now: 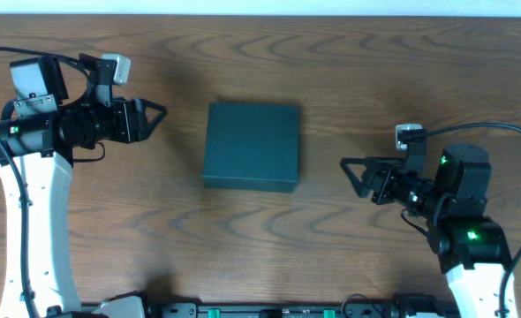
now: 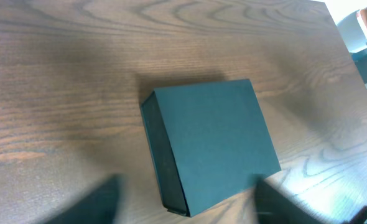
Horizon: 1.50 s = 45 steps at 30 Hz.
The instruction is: Pack container
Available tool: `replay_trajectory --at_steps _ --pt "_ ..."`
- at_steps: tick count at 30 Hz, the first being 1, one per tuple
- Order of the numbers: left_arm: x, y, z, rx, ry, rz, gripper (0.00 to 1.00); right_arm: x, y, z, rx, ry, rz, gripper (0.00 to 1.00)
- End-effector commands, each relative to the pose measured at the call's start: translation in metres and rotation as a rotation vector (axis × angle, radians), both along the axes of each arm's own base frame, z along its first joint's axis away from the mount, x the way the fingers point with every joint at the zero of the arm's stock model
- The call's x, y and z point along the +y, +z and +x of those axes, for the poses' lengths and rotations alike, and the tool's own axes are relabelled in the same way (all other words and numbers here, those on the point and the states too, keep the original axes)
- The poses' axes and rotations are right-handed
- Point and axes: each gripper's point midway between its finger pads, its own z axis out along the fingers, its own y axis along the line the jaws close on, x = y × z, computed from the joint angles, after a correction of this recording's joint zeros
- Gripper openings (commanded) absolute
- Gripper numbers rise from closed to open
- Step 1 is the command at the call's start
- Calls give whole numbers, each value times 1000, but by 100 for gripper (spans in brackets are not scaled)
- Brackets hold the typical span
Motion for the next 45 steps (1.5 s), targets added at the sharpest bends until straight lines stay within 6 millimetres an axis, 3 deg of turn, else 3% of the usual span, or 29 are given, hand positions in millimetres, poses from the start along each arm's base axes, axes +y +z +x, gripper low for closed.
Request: replay_trajectory --at_steps 1,10,12,15,24,27,31,36,40,45 --pt "2 -4 1 4 3 8 95 -5 -2 1 7 -23 -11 99" --pt "39 -25 6 53 138 210 95 -15 -6 7 5 -76 -56 99" --pt "47 -28 6 62 164 251 95 -42 1 30 -78 -217 -161 99" --pt "52 -30 6 68 184 281 95 -61 -4 35 -75 -309 -231 99" --pt "55 -27 3 65 196 299 95 -61 -13 29 -29 -307 -240 99" --pt "62 -14 -9 42 232 349 95 -61 -13 29 -29 -307 -240 99" --pt "58 33 -41 -93 267 374 95 -61 -13 29 -29 -307 -240 99" --pt "52 58 -105 -147 308 416 95 -61 -13 29 -29 -307 -240 99" --pt "50 55 -152 -221 356 455 95 -61 -13 29 -29 -307 -240 99" --pt "40 23 -187 -325 370 452 95 -61 -13 29 -29 -307 -240 99"
